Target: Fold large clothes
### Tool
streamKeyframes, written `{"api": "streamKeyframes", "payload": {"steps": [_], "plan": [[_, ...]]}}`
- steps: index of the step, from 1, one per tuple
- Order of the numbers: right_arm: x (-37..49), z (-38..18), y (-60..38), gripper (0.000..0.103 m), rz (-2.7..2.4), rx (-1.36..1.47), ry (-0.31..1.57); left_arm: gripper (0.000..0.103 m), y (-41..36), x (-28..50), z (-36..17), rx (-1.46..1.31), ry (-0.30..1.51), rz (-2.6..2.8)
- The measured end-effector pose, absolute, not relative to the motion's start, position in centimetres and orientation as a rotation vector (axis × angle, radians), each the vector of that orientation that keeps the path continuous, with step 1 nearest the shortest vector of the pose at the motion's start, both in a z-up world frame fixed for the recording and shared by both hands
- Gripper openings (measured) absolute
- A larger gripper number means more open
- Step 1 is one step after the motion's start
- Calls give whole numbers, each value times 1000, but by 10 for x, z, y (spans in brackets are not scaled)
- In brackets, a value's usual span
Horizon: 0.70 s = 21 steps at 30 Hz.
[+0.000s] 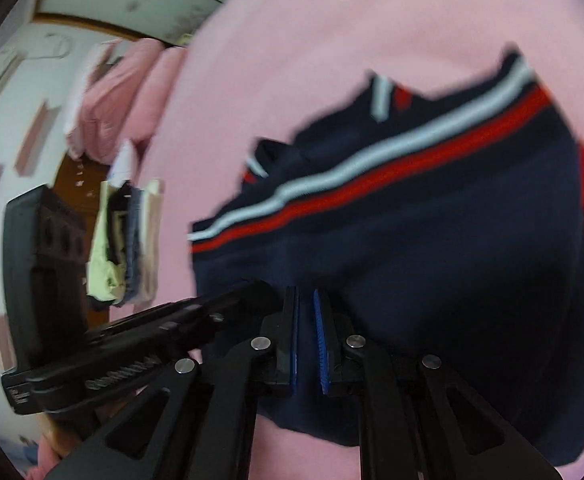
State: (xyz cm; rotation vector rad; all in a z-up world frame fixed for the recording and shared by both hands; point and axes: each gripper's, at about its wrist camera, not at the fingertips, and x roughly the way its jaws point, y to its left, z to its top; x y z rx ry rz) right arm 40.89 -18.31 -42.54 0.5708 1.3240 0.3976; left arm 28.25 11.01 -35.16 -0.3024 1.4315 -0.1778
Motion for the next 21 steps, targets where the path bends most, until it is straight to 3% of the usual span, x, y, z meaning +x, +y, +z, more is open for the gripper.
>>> {"api": "streamKeyframes", "payload": {"steps": [7, 13, 16, 21], "plan": [[417, -434, -220, 0, 201, 490, 1210, 10, 137, 288, -362, -354, 1352, -186], [409, -428, -288, 0, -37, 527, 1139, 10, 177, 275, -357, -382, 1267, 22], [397, -427, -302, 0, -205, 413, 1174, 10, 194, 269, -350, -427, 1247, 51], [367, -396, -250, 0, 40, 200, 1070, 10, 173, 251, -335, -365, 1266, -110]]}}
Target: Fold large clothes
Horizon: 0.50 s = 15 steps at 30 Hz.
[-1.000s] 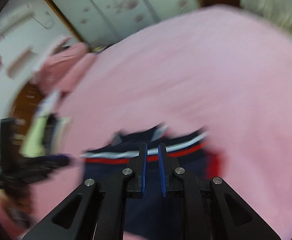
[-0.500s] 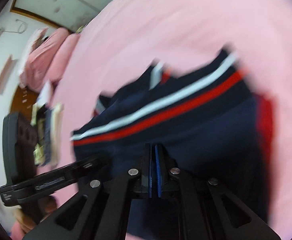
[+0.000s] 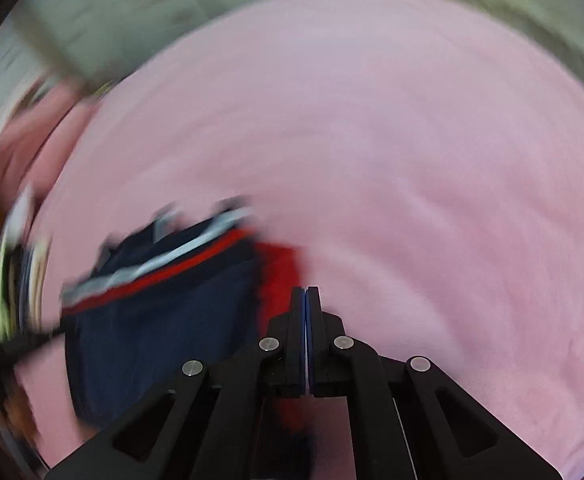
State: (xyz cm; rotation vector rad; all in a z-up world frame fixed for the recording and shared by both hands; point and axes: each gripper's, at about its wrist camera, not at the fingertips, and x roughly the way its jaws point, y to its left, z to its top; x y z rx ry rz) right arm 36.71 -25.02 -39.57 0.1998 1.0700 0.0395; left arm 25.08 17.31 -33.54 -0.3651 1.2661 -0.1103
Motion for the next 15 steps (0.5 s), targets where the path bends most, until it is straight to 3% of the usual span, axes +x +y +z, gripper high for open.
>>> {"api": "streamKeyframes", "payload": {"steps": [7, 15], "plan": [[339, -426, -107, 0, 400, 160, 1208, 10, 121, 228, -355, -334, 1375, -159], [342, -464, -135, 0, 240, 316, 1261, 10, 144, 209, -369, -386, 1288, -96]]}}
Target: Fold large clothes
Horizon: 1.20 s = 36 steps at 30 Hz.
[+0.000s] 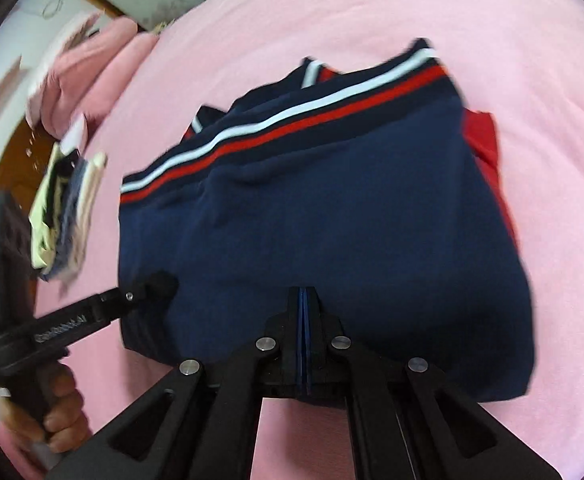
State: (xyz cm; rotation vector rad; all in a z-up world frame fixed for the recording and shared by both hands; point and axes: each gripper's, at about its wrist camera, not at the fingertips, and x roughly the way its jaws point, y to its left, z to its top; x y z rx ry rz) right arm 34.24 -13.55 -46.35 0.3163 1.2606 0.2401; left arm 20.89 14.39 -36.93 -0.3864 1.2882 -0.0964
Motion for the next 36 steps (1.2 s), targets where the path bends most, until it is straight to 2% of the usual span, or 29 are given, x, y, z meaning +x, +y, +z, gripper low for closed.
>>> {"api": "streamKeyframes", "payload": {"steps": [6, 8, 11, 14, 18, 24, 29, 34, 36], "plan": [[327, -459, -163, 0, 170, 388, 1238, 10, 162, 199, -379, -354, 1301, 67], [320, -455, -161, 0, 64, 332, 1225, 10, 175, 193, -378, -406, 1296, 83], [310, -431, -210, 0, -181, 218, 1237, 10, 197, 179, -383, -460, 1288, 128], [303, -433, -226, 0, -180, 341, 1227, 12, 218, 167, -392, -487, 1315, 266], [308, -413, -208, 0, -247, 147, 1182, 12, 240, 148, -397, -636, 1298, 283], [332, -375, -166, 0, -5, 264, 1012, 12, 232, 133, -395, -635, 1325, 229], [370, -400, -114, 0, 112, 264, 1088, 12, 217, 122, -402, -716, 1309, 197], [388, -473, -79, 0, 120, 258, 1266, 12, 206, 118, -411, -743, 1324, 197], [388, -483, -78, 0, 107, 275, 1243, 12, 200, 126, -413, -756, 1323, 172]]}}
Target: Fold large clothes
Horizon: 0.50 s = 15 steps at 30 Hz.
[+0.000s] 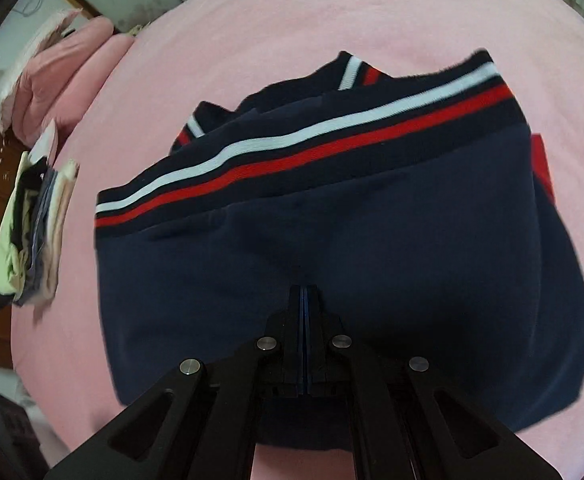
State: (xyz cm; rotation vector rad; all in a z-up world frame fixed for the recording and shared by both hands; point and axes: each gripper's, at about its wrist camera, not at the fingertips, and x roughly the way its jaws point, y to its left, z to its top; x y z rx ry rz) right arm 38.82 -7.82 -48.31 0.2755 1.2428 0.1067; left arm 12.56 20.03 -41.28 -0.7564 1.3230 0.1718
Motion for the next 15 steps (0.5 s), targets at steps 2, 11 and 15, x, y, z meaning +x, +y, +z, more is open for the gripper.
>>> {"api": "streamKeyframes", "payload": {"steps": [2, 11, 15], "plan": [[389, -488, -81, 0, 107, 314, 1230, 12, 199, 132, -414, -785, 1325, 96], [386, -490, -76, 0, 68, 235, 1197, 70, 174, 160, -416, -802, 1288, 29], [380, -489, -73, 0, 35, 274, 1184, 78, 177, 169, -412, -794, 1296, 32]]}}
